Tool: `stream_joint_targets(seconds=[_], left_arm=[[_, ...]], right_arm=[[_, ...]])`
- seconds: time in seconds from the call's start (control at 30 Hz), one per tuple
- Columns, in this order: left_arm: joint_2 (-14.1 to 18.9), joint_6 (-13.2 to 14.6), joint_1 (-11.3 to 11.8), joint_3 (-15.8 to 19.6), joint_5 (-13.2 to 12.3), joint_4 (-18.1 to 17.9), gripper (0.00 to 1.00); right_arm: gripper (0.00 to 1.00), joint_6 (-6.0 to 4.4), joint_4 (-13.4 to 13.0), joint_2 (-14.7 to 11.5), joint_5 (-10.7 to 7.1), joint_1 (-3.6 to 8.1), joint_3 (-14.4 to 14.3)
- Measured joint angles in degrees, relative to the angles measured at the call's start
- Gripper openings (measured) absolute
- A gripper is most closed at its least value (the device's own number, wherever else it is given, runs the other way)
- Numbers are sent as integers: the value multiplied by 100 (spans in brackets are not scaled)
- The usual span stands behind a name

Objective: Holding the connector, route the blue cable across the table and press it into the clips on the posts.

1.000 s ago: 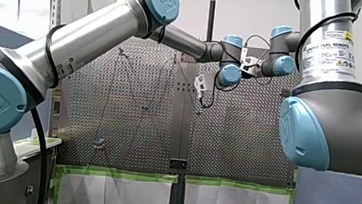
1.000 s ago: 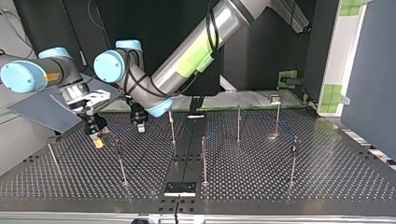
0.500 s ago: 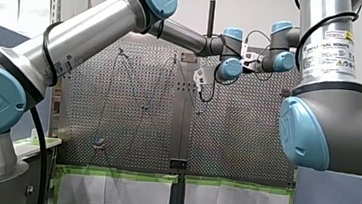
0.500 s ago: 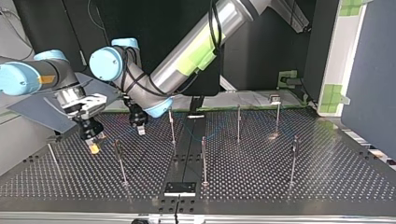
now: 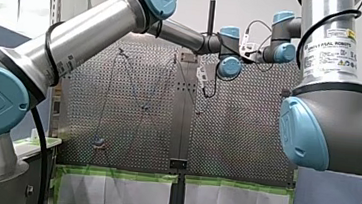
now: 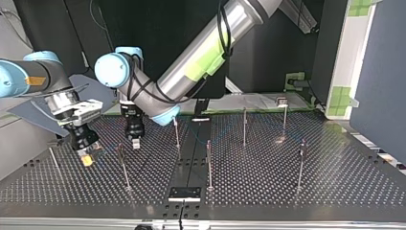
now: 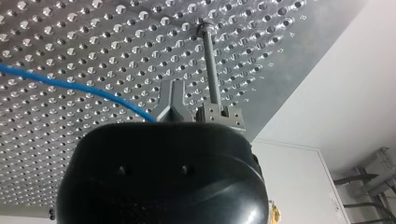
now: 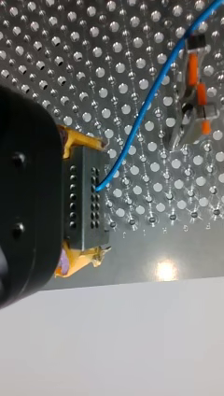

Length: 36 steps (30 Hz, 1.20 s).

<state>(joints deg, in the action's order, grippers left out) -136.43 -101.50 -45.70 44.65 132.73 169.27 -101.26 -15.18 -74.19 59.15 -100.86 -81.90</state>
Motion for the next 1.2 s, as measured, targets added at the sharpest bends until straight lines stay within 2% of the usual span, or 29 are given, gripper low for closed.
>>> stream_joint_targets(seconds=[0.23, 0.6, 0.87, 1.2], left_arm=[[-1, -8, -27, 29, 148, 146, 0], [6, -96, -257, 427, 212, 177, 0], [58, -238, -217, 453, 562, 209, 0], [128, -258, -148, 452, 639, 178, 0]], right_arm=[[0, -1, 45, 2, 0, -23, 4], [0, 46, 100, 13, 1, -34, -122], [0, 105, 101, 18, 0, -93, -137], [0, 121, 86, 5, 0, -104, -137]])
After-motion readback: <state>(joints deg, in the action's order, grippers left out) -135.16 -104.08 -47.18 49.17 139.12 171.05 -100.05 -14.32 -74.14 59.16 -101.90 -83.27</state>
